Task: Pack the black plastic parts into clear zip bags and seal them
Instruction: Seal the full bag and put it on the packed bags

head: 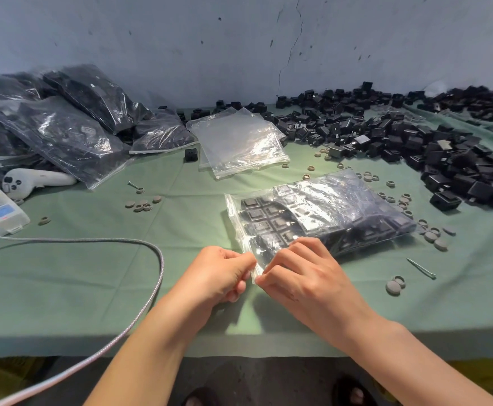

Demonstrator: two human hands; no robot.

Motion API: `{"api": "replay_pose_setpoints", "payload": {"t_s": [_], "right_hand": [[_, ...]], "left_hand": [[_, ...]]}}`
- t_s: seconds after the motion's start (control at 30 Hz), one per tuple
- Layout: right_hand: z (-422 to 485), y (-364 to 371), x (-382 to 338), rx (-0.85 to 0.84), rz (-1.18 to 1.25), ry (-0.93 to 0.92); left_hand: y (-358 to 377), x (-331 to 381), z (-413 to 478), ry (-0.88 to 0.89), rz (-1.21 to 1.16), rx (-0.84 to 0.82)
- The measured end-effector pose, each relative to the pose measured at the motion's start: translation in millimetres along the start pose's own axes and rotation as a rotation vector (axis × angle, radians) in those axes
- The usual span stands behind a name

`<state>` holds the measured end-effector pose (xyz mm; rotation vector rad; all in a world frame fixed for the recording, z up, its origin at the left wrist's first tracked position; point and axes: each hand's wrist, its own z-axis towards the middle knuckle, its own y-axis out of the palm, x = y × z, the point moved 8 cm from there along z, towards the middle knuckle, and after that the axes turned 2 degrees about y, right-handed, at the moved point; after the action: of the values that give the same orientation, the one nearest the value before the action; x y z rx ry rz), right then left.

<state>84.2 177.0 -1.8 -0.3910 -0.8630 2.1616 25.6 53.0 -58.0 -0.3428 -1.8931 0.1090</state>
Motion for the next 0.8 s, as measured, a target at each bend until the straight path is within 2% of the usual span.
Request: {"api": "replay_pose_setpoints", "payload": {"t_s": [0.13,0.27,0.57,0.8], "right_hand": [[-0.9,4.5,3.4,-0.036,-0.023,0.050],[-1.2,11.1,10.4,-0.144,-0.058,0.112],[4.4,4.9,3.5,-0.133,-0.046,0.064],[4.6,2.5,1.8,-0.142,-0.002,0.082]], "left_hand": [[0.1,-1.4,0.8,0.000,-0.015,0.002],[1.7,0.3,0.3,0.013,-0.019,-0.030],[1.3,2.5,5.2,0.082,0.097,-0.012],[-1.6,2.4,7.7,0.059,0.139,0.019]]}}
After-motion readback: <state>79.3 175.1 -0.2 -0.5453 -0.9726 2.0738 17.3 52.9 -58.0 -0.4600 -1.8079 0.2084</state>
